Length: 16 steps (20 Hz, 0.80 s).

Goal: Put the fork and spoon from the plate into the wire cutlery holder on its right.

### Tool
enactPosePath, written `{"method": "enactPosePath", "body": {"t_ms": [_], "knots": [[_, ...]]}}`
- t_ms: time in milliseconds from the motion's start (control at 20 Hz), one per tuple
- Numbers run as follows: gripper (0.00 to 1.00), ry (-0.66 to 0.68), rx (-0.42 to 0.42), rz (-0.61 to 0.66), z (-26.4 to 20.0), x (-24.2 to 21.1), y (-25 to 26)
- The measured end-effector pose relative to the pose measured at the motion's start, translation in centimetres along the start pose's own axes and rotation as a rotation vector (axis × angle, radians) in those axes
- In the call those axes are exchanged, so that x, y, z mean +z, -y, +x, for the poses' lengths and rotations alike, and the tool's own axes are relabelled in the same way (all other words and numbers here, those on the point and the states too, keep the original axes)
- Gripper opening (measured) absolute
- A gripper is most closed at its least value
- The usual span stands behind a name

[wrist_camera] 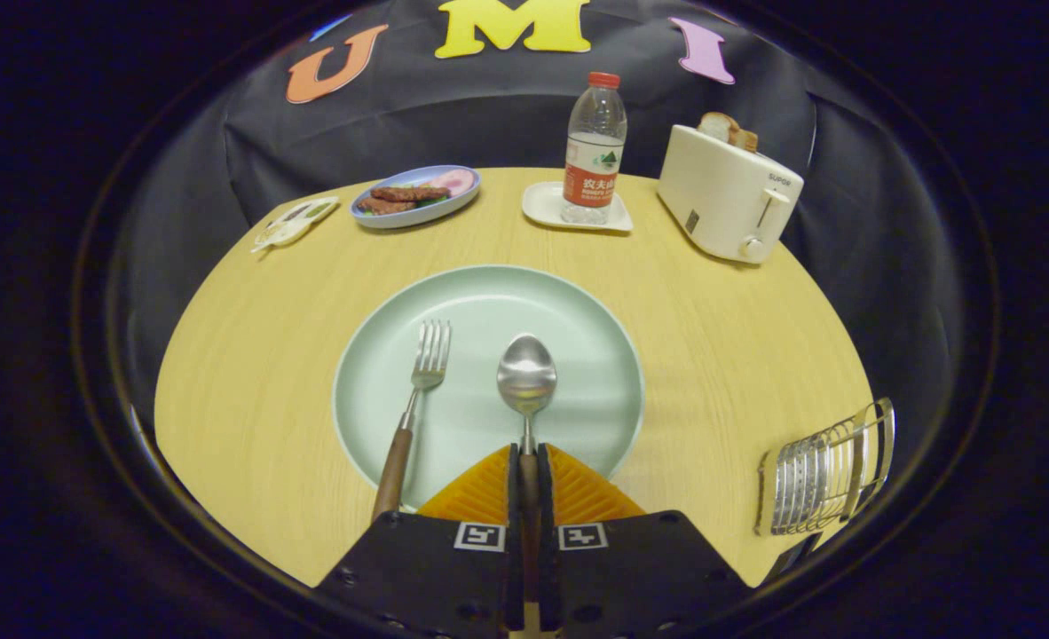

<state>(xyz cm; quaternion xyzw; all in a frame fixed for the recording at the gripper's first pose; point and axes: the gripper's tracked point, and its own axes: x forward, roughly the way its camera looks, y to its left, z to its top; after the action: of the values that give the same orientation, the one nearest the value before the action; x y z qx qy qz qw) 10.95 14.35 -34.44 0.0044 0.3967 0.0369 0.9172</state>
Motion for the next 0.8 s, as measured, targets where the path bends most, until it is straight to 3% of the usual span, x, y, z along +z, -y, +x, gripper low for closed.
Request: {"method": "enactPosePath", "body": {"t_ms": [50,150,450,800], "knots": [[0.01,-0.013,0.017,0.004,-0.4,-0.1,0.2],[0.01,-0.031,0.063,0.007,-1.1,-0.1,0.1],[0.01,0.004,0.095,-0.020,-5.1,1.4,3.4],[0.01,0.032,0.105,-0.021,-11.0,1.0,11.3]]}}
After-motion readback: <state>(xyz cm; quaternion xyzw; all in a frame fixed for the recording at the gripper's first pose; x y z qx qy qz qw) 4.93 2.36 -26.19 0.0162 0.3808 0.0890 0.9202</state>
